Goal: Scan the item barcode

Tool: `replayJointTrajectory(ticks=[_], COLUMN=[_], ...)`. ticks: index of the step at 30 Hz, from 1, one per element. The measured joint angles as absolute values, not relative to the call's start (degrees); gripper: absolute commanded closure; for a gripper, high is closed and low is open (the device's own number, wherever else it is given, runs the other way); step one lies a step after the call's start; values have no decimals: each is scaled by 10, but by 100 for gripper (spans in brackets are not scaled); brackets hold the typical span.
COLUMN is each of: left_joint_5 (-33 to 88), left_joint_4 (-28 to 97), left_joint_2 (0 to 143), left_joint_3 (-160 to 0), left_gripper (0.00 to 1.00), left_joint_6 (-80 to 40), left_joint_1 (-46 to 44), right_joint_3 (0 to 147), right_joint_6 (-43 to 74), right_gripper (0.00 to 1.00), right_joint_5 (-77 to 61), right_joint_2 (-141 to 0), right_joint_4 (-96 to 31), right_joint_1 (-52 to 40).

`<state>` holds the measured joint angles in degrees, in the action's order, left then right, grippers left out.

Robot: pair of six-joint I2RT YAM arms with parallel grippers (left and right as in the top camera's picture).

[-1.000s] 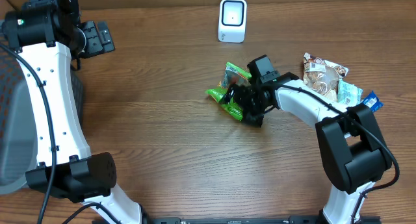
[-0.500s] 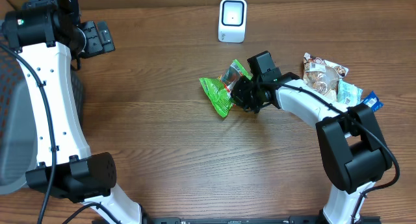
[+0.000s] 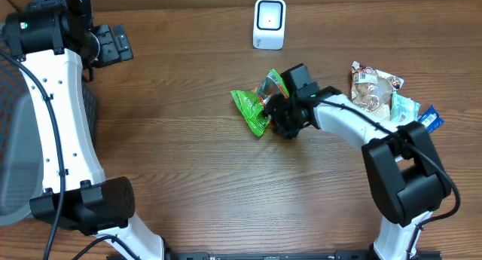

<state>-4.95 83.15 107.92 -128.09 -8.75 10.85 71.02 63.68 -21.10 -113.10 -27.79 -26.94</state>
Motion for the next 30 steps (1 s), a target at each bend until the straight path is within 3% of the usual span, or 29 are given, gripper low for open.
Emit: replayJointTrajectory(ticks=[5, 10, 12, 14, 15, 17, 19, 26, 30], left_joint_5=[-49, -50, -50, -50, -49, -49, -50, -50, -49], left_joint_4=[832, 832, 832, 832, 832, 832, 832, 832, 832], left_joint_2=[1079, 1079, 1079, 1079, 1079, 1079, 1079, 1079, 1079], left_joint_3=[-1281, -1281, -1281, -1281, -1281, -1281, -1281, -1281, -1281], left_gripper=[0, 0, 0, 0, 0, 0, 0, 0, 0], left_joint_6=[-88, -88, -88, -88, -88, -88, -88, -88, -88], left_joint_1=[109, 109, 109, 109, 109, 109, 109, 109, 109], right_joint_3=[710, 712, 712, 712, 712, 712, 712, 712, 724], right_joint_6=[728, 801, 819, 830, 836, 843, 836, 696, 570], right_gripper=[21, 21, 27, 41, 53, 87, 96, 96, 96], right_joint_5=[-132, -51, -28, -3, 8, 28, 32, -57, -147], right_joint_2=[-1131, -1132, -1134, -1139, -1141, -1147, -1150, -1152, -1150], right_joint_4=[-267, -248, -235, -220, -215, -214, -213, -163, -245], right_joint_1=[-323, -370, -375, -375, -375, -370, -364, -333, -307])
